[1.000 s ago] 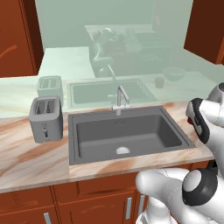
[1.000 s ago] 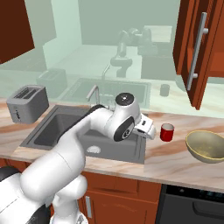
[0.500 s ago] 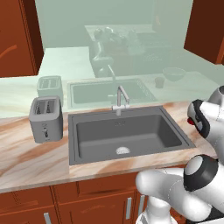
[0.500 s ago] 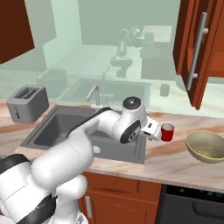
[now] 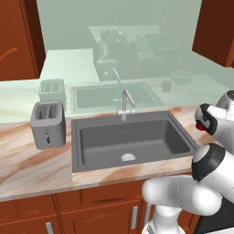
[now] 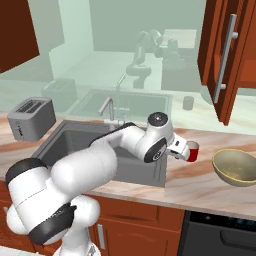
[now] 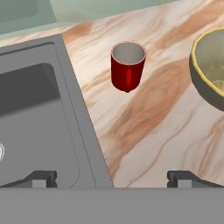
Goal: Pick the mug and place it in the sink. Pick the bowl and place it in the open cabinet and then close the cabinet.
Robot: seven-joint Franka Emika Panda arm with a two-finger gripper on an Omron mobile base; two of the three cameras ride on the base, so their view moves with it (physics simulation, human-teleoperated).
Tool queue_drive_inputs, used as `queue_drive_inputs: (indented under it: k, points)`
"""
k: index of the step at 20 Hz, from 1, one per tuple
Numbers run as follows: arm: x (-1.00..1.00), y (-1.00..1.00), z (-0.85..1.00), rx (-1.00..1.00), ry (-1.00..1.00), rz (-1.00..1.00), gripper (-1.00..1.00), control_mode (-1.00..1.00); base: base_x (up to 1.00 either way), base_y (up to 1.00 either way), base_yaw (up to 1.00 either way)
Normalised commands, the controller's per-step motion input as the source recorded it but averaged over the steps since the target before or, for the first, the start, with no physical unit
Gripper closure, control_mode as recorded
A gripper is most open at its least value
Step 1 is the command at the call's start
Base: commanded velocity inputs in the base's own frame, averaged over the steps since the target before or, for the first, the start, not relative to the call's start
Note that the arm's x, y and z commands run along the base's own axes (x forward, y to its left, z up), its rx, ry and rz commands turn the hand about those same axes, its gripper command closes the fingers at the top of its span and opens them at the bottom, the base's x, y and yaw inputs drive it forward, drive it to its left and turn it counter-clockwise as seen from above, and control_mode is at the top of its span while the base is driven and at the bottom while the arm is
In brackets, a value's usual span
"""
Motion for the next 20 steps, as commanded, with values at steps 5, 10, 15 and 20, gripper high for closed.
queue_drive_inputs:
  k: [5,10,15,20]
  points:
    - [0.29,-0.12,-0.08,0.0,0.0,0.0,-1.0,-1.0,0.0,0.0,0.0]
    - [0.29,-0.18,-0.12,0.0,0.0,0.0,-1.0,-1.0,0.0,0.0,0.0]
    - [0.22,-0.28,-0.18,0.0,0.0,0.0,-1.0,-1.0,0.0,0.0,0.0]
    - [0.17,-0.32,-0.15,0.0,0.0,0.0,-1.0,-1.0,0.0,0.0,0.0]
